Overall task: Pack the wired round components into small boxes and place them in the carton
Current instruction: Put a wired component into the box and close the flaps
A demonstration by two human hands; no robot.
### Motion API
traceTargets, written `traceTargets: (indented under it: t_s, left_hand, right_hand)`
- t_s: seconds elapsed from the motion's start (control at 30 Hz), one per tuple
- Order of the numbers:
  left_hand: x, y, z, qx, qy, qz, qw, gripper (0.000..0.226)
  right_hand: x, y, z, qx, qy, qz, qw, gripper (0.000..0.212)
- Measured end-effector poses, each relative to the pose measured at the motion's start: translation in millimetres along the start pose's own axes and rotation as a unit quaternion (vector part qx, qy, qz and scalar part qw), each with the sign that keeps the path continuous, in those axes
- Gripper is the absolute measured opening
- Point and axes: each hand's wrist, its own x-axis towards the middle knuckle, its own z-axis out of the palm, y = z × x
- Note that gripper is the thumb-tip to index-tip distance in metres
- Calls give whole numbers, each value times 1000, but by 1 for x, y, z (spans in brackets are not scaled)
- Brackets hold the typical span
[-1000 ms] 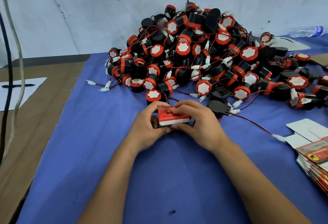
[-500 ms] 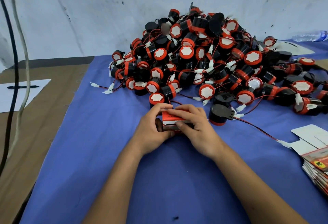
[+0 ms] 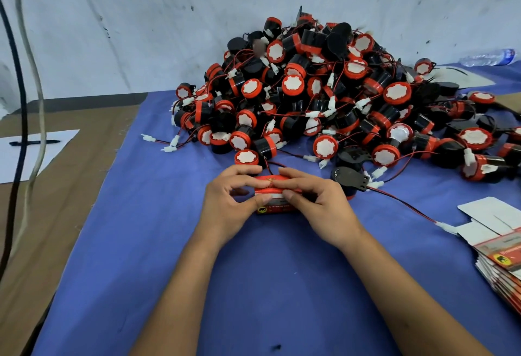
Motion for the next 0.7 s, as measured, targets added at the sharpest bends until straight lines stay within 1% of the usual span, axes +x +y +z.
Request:
traceTargets:
  t_s: [0.07, 0.13, 0.2, 0.27, 0.33, 0.4, 0.5, 0.57, 0.63, 0.7]
  left_hand:
    - [-1, 3, 2, 61, 26, 56, 996, 22]
    - [-5, 6, 5, 120, 34, 91, 988, 23]
    - [-10, 8, 7, 155, 33, 103, 982, 27]
    - [-14, 9, 9, 183, 27, 112, 976, 29]
    - [-17, 10, 12, 208, 20, 111, 972, 30]
    - [-18, 13, 13, 229, 20, 117, 966, 31]
    - [-22, 15, 14, 277, 17, 148, 949, 34]
    - [-26, 16, 14, 319, 4, 171, 932, 41]
    - [-30, 17, 13, 330, 1, 172, 928, 50]
    - [-31, 17, 12, 328, -4, 168, 930, 53]
  right_hand:
    - [0, 0, 1, -7, 9, 1, 1000, 32]
    - [-1, 0, 3, -35, 25, -10, 999, 33]
    - [-2, 0, 6, -75, 38, -35, 996, 32]
    - [-3, 0, 8, -89, 44, -43, 994, 31]
    - [-3, -1, 9, -107, 40, -39, 993, 32]
    - [-5, -3, 9, -156, 30, -47, 986, 33]
    - [-10, -5, 11, -253, 19, -82, 964, 36]
    - [-13, -7, 15, -307, 21, -91, 947, 39]
    - [-16, -7, 19, -358, 12, -91, 929, 46]
    - [-19, -4, 20, -405, -18, -91, 910, 56]
